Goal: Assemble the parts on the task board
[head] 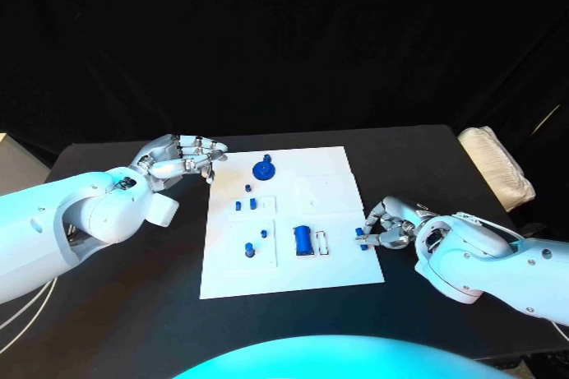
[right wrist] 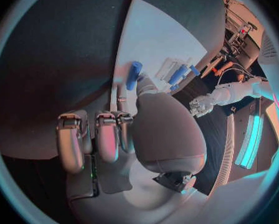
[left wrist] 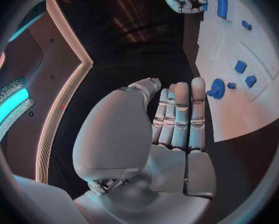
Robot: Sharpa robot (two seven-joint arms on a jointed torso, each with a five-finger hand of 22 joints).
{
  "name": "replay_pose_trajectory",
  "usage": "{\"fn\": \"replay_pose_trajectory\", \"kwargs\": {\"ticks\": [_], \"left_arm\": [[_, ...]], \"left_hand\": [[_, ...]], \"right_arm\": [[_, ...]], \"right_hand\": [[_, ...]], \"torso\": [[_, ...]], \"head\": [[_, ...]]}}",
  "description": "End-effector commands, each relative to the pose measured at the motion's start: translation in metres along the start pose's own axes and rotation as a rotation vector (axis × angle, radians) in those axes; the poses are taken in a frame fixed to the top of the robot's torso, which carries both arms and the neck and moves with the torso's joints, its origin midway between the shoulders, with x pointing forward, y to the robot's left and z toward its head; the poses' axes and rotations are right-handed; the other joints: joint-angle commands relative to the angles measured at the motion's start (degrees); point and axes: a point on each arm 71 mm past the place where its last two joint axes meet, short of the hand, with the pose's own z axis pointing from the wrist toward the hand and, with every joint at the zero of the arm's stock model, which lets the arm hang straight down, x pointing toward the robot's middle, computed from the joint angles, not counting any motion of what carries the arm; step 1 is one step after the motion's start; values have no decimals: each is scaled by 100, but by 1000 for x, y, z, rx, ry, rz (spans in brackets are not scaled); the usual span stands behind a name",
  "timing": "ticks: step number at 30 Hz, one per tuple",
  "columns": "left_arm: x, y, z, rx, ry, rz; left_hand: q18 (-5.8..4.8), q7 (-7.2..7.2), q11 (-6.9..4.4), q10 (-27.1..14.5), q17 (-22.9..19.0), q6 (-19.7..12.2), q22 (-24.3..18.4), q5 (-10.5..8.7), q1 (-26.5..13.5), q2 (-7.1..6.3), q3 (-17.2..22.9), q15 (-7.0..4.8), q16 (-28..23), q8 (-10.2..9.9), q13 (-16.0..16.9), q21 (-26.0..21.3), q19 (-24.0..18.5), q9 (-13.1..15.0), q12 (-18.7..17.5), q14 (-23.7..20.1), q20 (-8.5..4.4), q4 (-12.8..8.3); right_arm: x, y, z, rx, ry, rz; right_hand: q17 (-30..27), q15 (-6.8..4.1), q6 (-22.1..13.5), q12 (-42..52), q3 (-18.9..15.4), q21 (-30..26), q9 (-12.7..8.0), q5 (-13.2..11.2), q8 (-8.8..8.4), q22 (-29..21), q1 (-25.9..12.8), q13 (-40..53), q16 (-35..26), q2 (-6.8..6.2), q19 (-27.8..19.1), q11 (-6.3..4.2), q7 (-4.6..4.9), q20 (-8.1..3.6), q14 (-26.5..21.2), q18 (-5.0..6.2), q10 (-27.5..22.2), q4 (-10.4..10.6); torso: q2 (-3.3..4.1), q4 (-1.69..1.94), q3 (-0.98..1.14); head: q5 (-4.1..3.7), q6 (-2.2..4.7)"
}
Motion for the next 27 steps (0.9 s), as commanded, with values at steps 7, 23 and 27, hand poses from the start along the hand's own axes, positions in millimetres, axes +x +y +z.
{"fn": "replay_pose_trajectory", "kwargs": {"ticks": [7, 23, 27], "left_arm": [[2, 0, 0, 3, 17, -11], [1, 0, -1, -1, 18, -8], [2, 0, 0, -2, 20, -7]], "left_hand": [[83, 22, 9, 45, 9, -22, 5, -21, -28, 24, -2, -1, -18, 32, -10, 34, -35, -5, 4, 3, -10, 14], [83, 22, 9, 42, 11, -23, 7, -19, -27, 28, 0, -1, -19, 34, -12, 35, -37, -7, 3, 2, -10, 15], [83, 22, 9, 42, 11, -23, 7, -19, -27, 28, 0, -1, -19, 34, -12, 35, -37, -7, 3, 2, -10, 15]], "right_arm": [[12, 0, 3, 7, 56, -133], [26, 12, 3, -16, 59, -215], [25, 16, 1, -25, 36, -196]], "right_hand": [[1510, -44, 62, 12, 261, 12, -37, -53, -60, 1508, 256, 1506, 20, -113, 599, -51, 3, -12, 608, -82, 598, -15], [1510, -52, 128, 12, 990, 12, -137, 822, -170, 1508, 582, 1506, 20, -405, 599, -56, -1, -22, 608, -82, 598, -15], [1510, -58, 174, 12, 1470, 12, -162, 1448, -192, 1508, 604, 1506, 20, -541, 599, -65, -7, -30, 608, -82, 598, -43]], "torso": [[-7, -9, 1], [-16, -8, -8], [-17, -6, -6]], "head": [[21, -50], [21, -53], [22, -57]]}}
